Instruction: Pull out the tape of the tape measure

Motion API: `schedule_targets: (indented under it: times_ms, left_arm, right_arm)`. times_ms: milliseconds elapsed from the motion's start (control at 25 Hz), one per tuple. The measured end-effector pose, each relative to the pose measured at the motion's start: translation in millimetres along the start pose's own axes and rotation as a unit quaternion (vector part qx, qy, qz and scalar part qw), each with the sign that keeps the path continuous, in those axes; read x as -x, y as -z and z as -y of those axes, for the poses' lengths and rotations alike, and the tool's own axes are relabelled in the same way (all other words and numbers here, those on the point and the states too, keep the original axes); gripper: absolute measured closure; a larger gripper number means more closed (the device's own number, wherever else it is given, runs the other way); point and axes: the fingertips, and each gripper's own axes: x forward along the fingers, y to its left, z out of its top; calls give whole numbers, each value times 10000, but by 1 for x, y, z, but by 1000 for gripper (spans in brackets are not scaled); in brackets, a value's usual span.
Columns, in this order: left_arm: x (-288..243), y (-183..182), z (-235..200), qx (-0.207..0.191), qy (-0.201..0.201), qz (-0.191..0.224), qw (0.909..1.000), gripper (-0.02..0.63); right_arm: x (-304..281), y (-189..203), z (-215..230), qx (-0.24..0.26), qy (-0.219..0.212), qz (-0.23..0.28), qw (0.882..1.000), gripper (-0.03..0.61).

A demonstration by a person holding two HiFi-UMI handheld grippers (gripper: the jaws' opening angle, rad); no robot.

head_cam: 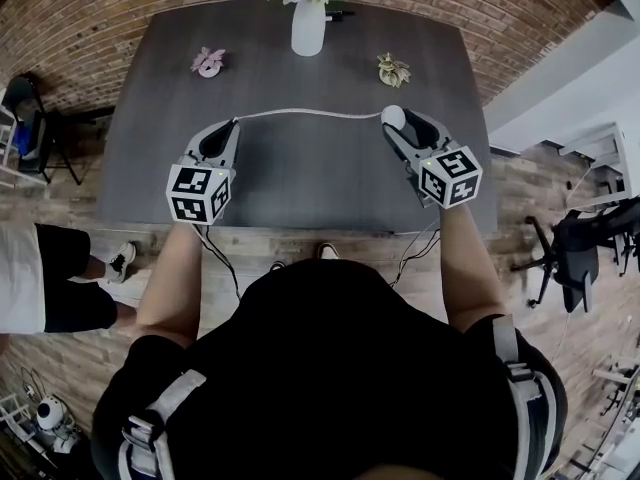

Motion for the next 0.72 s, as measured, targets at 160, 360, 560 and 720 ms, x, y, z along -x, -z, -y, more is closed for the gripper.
schedule_targets:
  times_ms: [160, 360, 560, 720]
  left_arm:
    - [-13, 37, -5, 56, -203, -372, 9991, 600]
    - [-28, 82, -17, 92, -425, -934, 9947, 601]
    - [-39, 114, -21, 13, -458, -1412, 9889, 600]
    - [-47, 125, -20, 5, -413, -1577, 9866, 600]
  right_arm:
    - [-24, 41, 2, -155, 91, -424, 9989, 368]
    - [-48, 93, 4, -266, 169, -1045, 9940, 368]
    - [-65, 129, 0, -311, 98, -1574, 9870, 368]
    - [-74, 144, 3, -322, 96, -1845, 9822, 368]
